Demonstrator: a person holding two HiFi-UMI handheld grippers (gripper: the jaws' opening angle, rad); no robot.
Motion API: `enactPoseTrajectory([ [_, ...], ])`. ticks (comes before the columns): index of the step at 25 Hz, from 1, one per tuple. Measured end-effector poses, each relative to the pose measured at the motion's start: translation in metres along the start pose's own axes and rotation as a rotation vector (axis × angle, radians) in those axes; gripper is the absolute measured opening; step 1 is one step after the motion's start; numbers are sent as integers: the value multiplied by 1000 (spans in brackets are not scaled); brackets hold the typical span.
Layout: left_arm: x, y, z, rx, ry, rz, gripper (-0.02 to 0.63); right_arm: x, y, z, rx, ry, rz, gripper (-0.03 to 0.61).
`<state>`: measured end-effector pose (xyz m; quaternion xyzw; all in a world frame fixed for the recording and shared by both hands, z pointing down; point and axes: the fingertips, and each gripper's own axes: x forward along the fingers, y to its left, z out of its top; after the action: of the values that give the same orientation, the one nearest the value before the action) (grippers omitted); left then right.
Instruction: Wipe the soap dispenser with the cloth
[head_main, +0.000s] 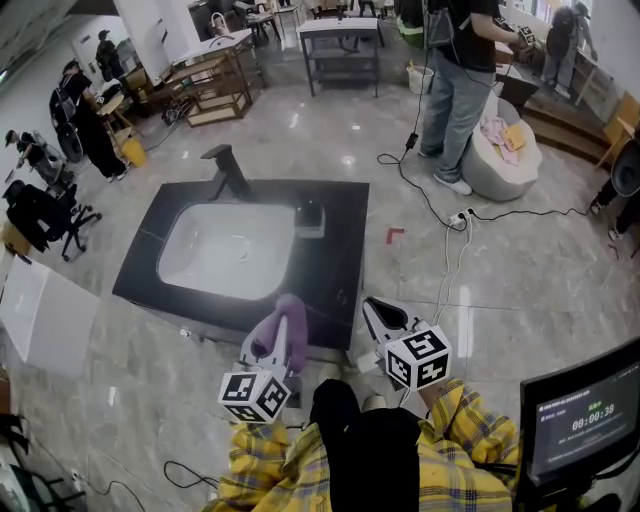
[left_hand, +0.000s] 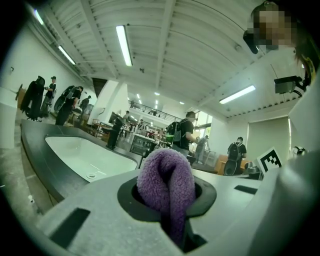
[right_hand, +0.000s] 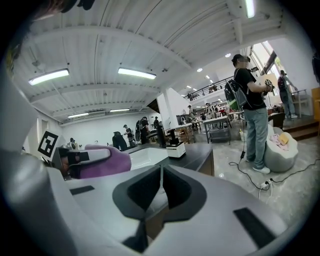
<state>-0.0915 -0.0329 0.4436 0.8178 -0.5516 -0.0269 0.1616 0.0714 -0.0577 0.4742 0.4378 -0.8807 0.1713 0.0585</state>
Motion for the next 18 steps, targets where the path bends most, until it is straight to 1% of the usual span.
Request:
enactPoseTrajectory([
  [10,-9,6,2,2,-4,26,43,5,17,1,-29,7,35,11],
  [18,-4,2,-1,1,1,20,43,7,24,-3,-49,24,53,11],
])
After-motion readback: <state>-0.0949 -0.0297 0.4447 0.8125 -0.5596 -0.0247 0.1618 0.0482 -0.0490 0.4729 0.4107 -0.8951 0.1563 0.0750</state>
